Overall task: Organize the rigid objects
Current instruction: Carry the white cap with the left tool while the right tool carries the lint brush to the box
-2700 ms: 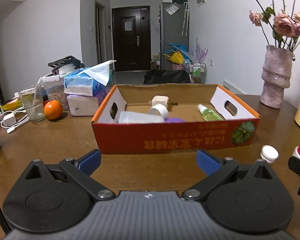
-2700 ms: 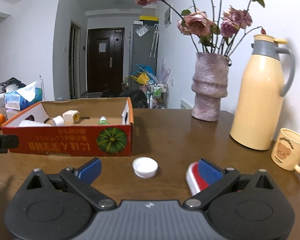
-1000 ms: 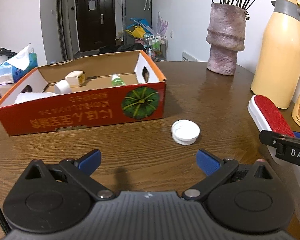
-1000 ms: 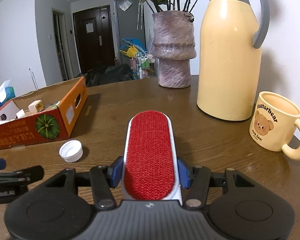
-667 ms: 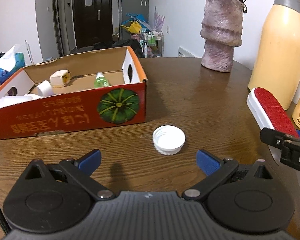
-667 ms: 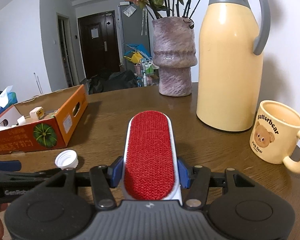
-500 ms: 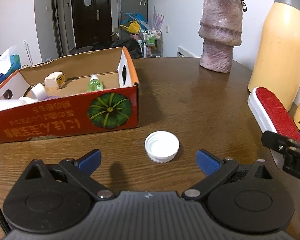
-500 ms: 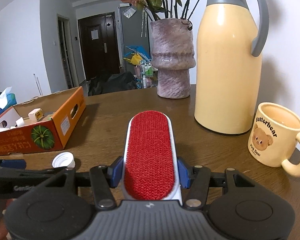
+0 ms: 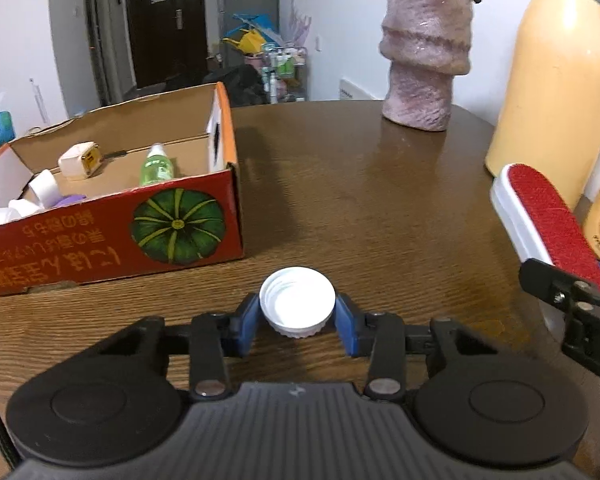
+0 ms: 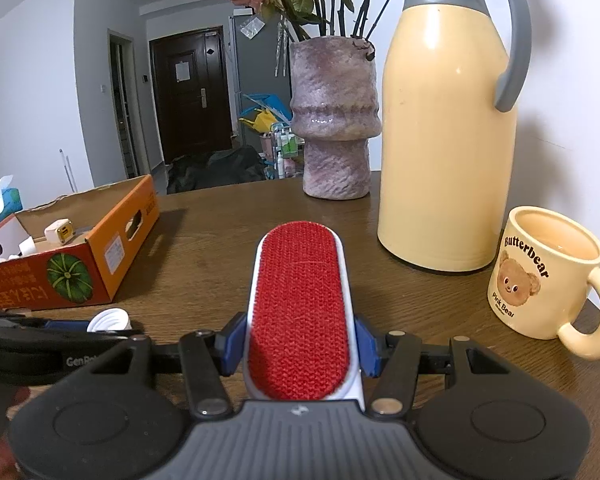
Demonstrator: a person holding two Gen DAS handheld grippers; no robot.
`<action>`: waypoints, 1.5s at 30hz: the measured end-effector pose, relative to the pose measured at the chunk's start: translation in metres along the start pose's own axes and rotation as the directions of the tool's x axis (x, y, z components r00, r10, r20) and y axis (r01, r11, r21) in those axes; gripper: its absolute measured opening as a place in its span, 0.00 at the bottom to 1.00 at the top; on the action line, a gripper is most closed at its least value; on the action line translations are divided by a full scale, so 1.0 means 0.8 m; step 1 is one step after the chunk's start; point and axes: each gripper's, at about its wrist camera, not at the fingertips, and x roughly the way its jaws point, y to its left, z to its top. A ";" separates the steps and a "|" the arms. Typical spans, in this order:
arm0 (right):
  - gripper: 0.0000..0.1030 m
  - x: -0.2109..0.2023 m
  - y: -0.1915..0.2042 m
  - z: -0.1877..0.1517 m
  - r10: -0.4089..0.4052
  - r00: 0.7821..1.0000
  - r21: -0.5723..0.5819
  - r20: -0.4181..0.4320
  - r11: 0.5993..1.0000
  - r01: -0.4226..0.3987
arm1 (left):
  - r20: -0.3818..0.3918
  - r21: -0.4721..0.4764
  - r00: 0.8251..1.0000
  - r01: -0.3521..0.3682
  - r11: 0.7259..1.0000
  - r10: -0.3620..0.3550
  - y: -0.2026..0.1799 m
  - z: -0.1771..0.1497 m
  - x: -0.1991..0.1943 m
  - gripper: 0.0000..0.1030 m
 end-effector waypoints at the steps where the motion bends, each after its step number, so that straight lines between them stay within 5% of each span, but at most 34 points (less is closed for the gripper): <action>1: 0.53 0.000 0.000 0.000 -0.002 1.000 0.000 0.003 1.000 0.002 | 0.002 0.003 1.000 0.007 1.000 -0.007 0.000 0.000 -0.002 0.40; 22: 0.53 -0.015 0.012 -0.005 -0.020 0.998 0.005 0.064 1.000 0.020 | 0.101 0.028 0.995 0.022 0.999 -0.024 0.008 -0.005 -0.048 0.40; 45: 0.53 -0.028 0.109 -0.011 0.067 0.995 0.007 0.067 0.998 -0.068 | 0.182 -0.094 0.983 -0.015 0.995 0.032 0.118 -0.006 -0.110 0.40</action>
